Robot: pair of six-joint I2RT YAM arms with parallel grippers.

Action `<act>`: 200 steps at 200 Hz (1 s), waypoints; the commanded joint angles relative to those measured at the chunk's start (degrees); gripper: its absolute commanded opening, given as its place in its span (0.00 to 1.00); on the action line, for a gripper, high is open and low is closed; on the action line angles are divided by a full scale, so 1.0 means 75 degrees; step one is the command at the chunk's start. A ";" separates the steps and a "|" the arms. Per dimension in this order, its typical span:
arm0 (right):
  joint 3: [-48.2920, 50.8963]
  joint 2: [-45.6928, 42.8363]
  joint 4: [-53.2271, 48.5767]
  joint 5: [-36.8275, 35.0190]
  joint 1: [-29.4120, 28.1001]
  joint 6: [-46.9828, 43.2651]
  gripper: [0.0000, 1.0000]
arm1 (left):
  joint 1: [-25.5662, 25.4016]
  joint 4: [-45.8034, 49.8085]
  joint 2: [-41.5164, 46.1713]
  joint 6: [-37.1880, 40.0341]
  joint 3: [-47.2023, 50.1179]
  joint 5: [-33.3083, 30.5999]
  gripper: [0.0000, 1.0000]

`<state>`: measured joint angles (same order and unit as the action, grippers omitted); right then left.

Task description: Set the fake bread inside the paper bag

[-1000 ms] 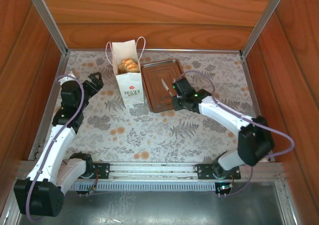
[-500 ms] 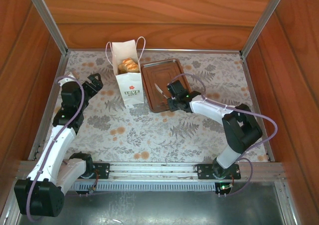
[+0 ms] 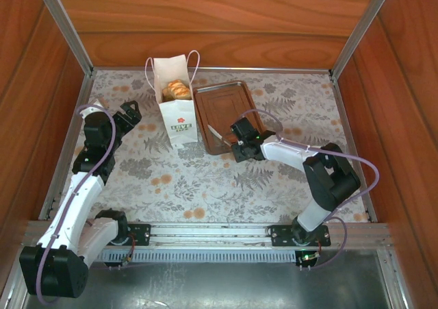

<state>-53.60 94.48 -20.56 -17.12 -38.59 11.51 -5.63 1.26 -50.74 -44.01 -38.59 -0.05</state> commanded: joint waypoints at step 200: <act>0.2781 -0.4333 0.2990 -0.0008 0.4350 -0.0421 1.00 | -0.0100 -0.1088 -0.1650 0.4340 0.0876 -0.4410 0.99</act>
<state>-37.39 60.80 -9.15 -21.69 -12.25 8.21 -5.82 -0.73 -60.16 -18.63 -34.70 -27.79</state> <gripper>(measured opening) 0.998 0.989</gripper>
